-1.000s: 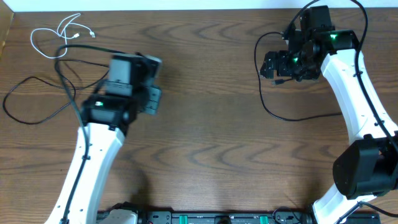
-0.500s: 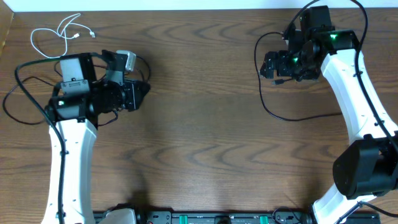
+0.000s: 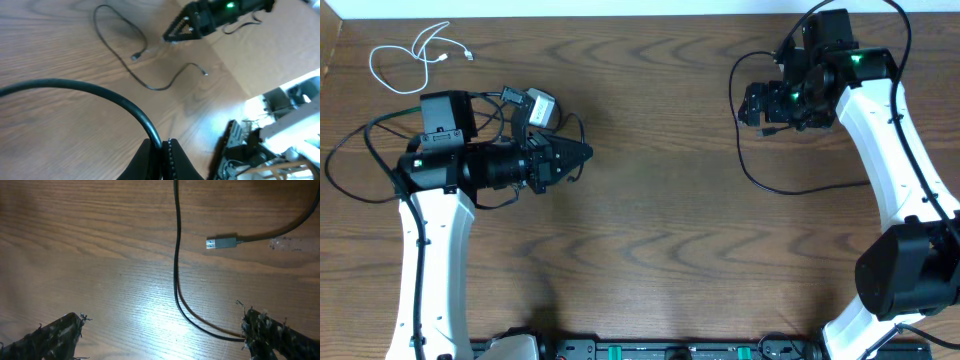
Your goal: Untangle cables
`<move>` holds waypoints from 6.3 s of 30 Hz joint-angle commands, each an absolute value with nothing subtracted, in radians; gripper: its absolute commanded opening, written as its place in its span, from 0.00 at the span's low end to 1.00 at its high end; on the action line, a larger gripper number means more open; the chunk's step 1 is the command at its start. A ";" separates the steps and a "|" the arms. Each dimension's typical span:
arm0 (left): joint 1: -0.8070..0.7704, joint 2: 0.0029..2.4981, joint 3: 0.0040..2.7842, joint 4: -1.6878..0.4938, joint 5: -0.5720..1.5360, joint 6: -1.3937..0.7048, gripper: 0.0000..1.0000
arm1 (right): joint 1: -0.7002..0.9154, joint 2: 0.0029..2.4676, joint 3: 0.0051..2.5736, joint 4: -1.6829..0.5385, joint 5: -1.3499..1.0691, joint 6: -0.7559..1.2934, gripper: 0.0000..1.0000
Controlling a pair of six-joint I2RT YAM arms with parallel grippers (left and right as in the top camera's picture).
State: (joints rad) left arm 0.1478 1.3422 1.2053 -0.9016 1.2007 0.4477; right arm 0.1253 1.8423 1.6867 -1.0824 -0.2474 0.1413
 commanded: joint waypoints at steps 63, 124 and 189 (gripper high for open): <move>-0.004 1.515 1.169 -0.846 0.311 -0.491 0.97 | 0.133 1.827 1.699 -1.067 -0.271 0.146 0.99; -0.246 1.858 1.420 -0.747 -0.663 0.607 0.08 | 0.133 1.827 1.699 -1.063 -0.273 0.145 0.99; -0.013 1.493 1.201 -0.754 0.379 -0.654 0.97 | 0.202 1.827 1.699 -1.082 -0.294 0.141 0.99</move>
State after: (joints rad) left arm -0.0536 1.4879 1.1912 -0.7296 0.2878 -0.4931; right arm 0.1917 1.8423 1.6871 -1.0809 -0.2893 0.1413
